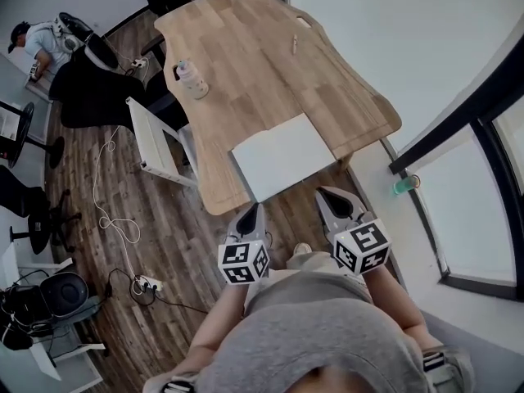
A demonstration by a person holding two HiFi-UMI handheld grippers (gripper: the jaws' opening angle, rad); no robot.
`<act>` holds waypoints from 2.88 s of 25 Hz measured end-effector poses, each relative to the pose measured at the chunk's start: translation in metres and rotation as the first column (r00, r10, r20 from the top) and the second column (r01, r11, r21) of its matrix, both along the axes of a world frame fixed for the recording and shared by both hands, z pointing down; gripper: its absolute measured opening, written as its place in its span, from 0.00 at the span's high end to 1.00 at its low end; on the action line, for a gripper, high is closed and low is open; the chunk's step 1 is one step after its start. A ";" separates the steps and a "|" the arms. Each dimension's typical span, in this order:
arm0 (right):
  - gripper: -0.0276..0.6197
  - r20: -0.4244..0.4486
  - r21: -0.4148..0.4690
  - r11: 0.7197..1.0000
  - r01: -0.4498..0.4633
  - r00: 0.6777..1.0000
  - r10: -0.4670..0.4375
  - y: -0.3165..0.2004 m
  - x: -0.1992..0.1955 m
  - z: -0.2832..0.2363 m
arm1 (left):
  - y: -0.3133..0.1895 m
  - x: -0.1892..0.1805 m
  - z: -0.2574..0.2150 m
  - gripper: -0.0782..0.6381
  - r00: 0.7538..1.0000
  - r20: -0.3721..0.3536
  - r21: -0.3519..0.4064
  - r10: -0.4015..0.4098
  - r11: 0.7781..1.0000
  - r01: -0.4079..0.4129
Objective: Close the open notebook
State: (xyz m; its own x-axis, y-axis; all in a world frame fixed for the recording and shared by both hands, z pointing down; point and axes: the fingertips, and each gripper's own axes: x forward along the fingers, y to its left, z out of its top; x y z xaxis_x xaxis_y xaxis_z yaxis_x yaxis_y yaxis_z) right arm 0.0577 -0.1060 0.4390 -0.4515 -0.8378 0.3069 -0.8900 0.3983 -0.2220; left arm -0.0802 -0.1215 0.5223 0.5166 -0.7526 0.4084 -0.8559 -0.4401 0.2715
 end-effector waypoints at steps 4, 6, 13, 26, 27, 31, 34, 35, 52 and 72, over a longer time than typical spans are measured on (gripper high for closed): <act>0.95 -0.003 -0.021 0.998 0.053 0.999 -0.053 -0.013 0.001 0.011 | -0.009 -0.001 0.015 0.89 0.998 -0.016 -0.017 -0.053 0.998 0.052; 0.95 -0.002 -0.031 0.996 0.079 0.997 -0.079 -0.019 0.000 0.015 | -0.012 -0.005 0.024 0.89 0.996 -0.023 -0.039 -0.089 0.995 0.088; 0.95 -0.006 -0.053 0.986 0.156 0.988 -0.157 -0.036 -0.007 0.027 | -0.018 -0.019 0.062 0.80 0.982 -0.037 -0.138 -0.186 0.974 0.179; 0.95 -0.002 -0.122 0.963 0.239 0.971 -0.241 -0.045 -0.023 0.054 | -0.025 -0.032 0.128 0.67 0.961 -0.050 -0.274 -0.272 0.929 0.249; 0.95 -0.001 -0.126 0.962 0.241 0.970 -0.243 -0.045 -0.024 0.055 | -0.025 -0.032 0.132 0.67 0.959 -0.050 -0.285 -0.278 0.925 0.253; 0.95 -0.005 -0.142 0.959 0.246 0.968 -0.249 -0.042 -0.023 0.061 | -0.025 -0.032 0.148 0.67 0.955 -0.046 -0.316 -0.292 0.912 0.263; 0.95 -0.011 -0.151 0.959 0.239 0.970 -0.244 -0.040 -0.019 0.064 | -0.026 -0.032 0.157 0.67 0.954 -0.047 -0.329 -0.296 0.906 0.265; 0.95 -0.011 -0.152 0.960 0.235 0.971 -0.240 -0.040 -0.017 0.065 | -0.027 -0.032 0.159 0.67 0.954 -0.048 -0.333 -0.296 0.905 0.264; 0.95 -0.020 -0.127 0.966 0.223 0.974 -0.228 -0.039 -0.016 0.057 | -0.029 -0.031 0.149 0.86 0.958 -0.093 -0.299 -0.269 0.926 0.231; 0.95 -0.006 -0.031 0.984 0.176 0.984 -0.177 -0.036 -0.003 0.025 | -0.035 -0.013 0.075 0.88 0.972 -0.116 -0.157 -0.202 0.970 0.183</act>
State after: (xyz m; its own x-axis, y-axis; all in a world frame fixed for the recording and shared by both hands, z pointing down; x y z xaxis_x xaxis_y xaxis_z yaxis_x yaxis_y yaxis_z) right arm 0.0551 -0.1419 0.4639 -0.5885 -0.7356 0.3355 -0.8084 0.5425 -0.2285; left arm -0.0931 -0.1565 0.5977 0.4233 -0.7812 0.4588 -0.8738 -0.2183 0.4346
